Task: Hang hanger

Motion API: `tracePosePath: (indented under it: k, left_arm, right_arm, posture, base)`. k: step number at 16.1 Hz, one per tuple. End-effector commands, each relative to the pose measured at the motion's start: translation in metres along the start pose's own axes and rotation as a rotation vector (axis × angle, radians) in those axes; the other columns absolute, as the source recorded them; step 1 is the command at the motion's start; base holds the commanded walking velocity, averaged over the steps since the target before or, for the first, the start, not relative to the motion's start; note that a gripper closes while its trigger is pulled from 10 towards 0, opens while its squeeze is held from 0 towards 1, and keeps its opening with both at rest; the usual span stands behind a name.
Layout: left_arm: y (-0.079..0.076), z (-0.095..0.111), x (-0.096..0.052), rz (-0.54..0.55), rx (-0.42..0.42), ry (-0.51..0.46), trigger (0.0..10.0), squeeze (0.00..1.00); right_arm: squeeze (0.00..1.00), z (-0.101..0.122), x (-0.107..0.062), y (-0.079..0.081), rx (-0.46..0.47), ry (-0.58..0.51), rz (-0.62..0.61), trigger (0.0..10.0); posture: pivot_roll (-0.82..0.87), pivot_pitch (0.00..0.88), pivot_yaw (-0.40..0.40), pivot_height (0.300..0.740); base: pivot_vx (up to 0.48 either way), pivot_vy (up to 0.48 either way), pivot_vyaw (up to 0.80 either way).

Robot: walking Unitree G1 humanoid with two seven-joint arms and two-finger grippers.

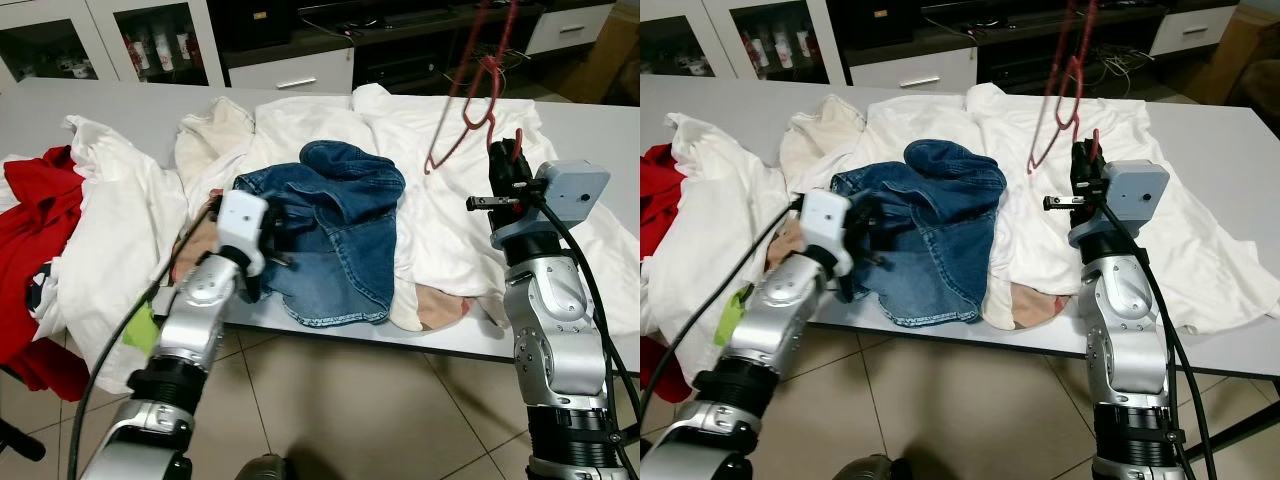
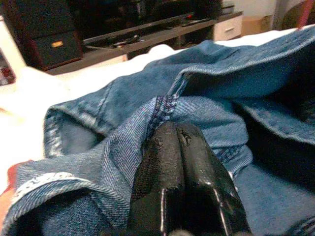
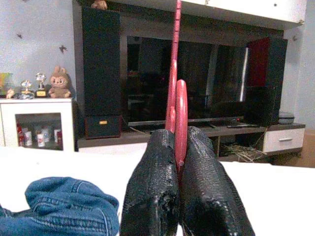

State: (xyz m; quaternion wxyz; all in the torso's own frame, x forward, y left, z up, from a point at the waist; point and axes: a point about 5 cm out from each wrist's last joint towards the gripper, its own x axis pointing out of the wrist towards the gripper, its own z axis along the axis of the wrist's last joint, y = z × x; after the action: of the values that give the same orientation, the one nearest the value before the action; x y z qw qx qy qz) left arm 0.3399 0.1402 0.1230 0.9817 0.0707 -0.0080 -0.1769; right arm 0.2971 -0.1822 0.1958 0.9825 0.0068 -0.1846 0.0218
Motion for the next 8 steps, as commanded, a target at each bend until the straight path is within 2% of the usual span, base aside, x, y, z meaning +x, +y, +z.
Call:
tracePosePath:
  k: [1, 2, 4, 8]
  left_arm:
    - [0.005, 0.004, 0.000, 0.003, -0.009, -0.017, 10.0, 0.00]
    - [0.001, 0.008, -0.002, -0.021, -0.054, -0.069, 10.0, 1.00]
    - [-0.013, 0.012, -0.006, -0.069, -0.128, -0.148, 10.0, 1.00]
    - [-0.036, 0.017, -0.015, -0.120, -0.211, -0.255, 10.0, 1.00]
  right_arm:
    - [0.00, 0.002, 0.000, 0.001, -0.005, -0.017, 0.001, 10.0]
    - [0.00, 0.002, 0.000, 0.001, -0.005, -0.018, 0.002, 10.0]
    - [0.00, 0.002, -0.001, 0.002, -0.004, -0.017, 0.002, 10.0]
    - [0.00, 0.002, -0.002, 0.001, -0.007, -0.016, -0.002, 10.0]
  posture:
    - [0.09, 0.004, 0.055, 0.740]
    - [0.09, 0.006, 0.056, 0.740]
    - [0.09, 0.008, 0.058, 0.740]
    - [0.08, 0.006, 0.061, 0.740]
  base:
    - [0.000, 0.000, 0.00]
    - [0.000, 0.000, 0.00]
    - [0.000, 0.000, 0.00]
    - [0.000, 0.000, 0.00]
